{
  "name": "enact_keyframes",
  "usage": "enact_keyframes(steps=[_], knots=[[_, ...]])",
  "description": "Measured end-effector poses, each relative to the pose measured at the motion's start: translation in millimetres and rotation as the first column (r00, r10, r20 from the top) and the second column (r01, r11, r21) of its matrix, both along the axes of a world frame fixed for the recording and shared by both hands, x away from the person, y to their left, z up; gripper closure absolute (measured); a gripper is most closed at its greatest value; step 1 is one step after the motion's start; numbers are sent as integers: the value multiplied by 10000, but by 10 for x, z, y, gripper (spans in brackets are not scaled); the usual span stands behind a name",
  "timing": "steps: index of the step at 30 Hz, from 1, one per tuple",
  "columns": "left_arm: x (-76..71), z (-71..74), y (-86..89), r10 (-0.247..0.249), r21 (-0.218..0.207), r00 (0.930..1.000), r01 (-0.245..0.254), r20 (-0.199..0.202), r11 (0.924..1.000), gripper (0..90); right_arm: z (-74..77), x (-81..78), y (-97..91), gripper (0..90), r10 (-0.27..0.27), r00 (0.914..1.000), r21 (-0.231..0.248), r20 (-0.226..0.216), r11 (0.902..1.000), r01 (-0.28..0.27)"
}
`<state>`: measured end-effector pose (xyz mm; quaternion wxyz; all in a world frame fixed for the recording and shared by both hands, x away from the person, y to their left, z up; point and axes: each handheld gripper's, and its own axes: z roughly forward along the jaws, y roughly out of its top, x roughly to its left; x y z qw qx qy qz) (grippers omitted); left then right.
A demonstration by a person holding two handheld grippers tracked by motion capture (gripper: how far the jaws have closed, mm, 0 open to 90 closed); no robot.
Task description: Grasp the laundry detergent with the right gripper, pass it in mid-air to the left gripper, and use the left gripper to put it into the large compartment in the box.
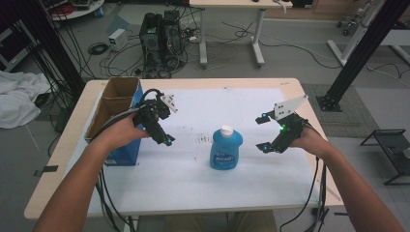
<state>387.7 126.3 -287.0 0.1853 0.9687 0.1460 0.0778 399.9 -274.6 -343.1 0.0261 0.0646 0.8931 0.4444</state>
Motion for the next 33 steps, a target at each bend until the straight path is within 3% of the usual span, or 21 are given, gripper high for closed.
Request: enact_keyframes(steps=[6,18,20,22,23,24,25,26,27,28,29,33], knots=[[17,1,6,-206,126,9998,207,-46,9997,125,-26,-22,83,14,292,9996,37,15,9996,-292],[8,-23,4,4,-96,10000,-4,-9,10000,125,-65,-71,248,14,612,9977,-56,-293,9981,-614],[21,-2,10,-184,185,9998,185,-59,9997,125,-70,-77,272,14,649,9969,-139,-454,9978,-656],[9,-22,1,-7,-67,10000,7,-82,10000,125,-74,-67,292,14,737,9966,-75,-370,9972,-740],[21,-11,8,-195,97,9998,196,-99,9998,125,-75,-67,306,14,799,9961,-54,-368,9968,-802],[7,-29,-1,25,-164,10000,-26,-85,9999,125,-72,-76,313,14,737,9961,-105,-482,9972,-743],[6,-30,-3,56,-169,10000,-57,-68,9998,125,-76,-72,332,14,788,9959,-40,-443,9969,-790],[18,-13,2,-168,126,9998,169,-64,9998,125,-80,-70,347,14,859,9955,-28,-398,9963,-861],[24,-12,6,-244,113,9997,245,-99,9996,125,-80,-80,359,14,805,9954,-120,-524,9966,-812],[10,-26,-3,-28,-53,10000,28,-70,10000,125,-85,-73,376,14,891,9953,-42,-379,9960,-893],[18,-13,1,-136,136,9999,137,-63,9998,125,-86,-72,391,14,963,9946,-75,-390,9953,-967],[19,-24,3,-116,-16,9999,115,-110,9999,125,-90,-84,451,14,1034,9930,-82,-562,9945,-1041]])
